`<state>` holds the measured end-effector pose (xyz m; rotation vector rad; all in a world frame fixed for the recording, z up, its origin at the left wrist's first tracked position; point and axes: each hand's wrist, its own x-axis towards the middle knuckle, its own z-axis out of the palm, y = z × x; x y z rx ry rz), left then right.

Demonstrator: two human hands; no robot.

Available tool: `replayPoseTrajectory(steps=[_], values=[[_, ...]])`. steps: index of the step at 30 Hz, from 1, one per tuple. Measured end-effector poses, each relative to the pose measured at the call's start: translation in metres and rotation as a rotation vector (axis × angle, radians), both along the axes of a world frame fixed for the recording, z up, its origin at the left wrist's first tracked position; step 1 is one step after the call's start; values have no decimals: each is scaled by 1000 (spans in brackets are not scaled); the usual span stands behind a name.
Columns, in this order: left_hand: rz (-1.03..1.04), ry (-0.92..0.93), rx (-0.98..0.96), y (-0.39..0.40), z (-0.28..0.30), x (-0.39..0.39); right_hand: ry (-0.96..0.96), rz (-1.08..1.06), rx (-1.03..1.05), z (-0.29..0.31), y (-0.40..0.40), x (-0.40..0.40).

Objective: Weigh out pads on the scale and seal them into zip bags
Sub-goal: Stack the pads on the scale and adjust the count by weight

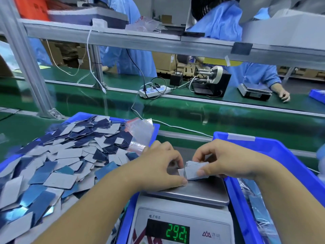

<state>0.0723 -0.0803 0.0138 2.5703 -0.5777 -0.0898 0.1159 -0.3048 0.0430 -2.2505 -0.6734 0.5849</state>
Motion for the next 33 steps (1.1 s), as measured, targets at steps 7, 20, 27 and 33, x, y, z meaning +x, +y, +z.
replayPoseTrajectory(steps=[7, 20, 27, 33], values=[[-10, 41, -120, -2, 0, -1, -17, -147, 124, 4, -13, 9], [58, -302, -616, 2, -3, 6, 366, -207, 301, -15, -3, 14], [37, -273, -737, 6, -7, 8, 567, -103, 577, -17, 0, 12], [30, -252, -747, 9, -6, 7, 580, -68, 632, -18, -1, 13]])
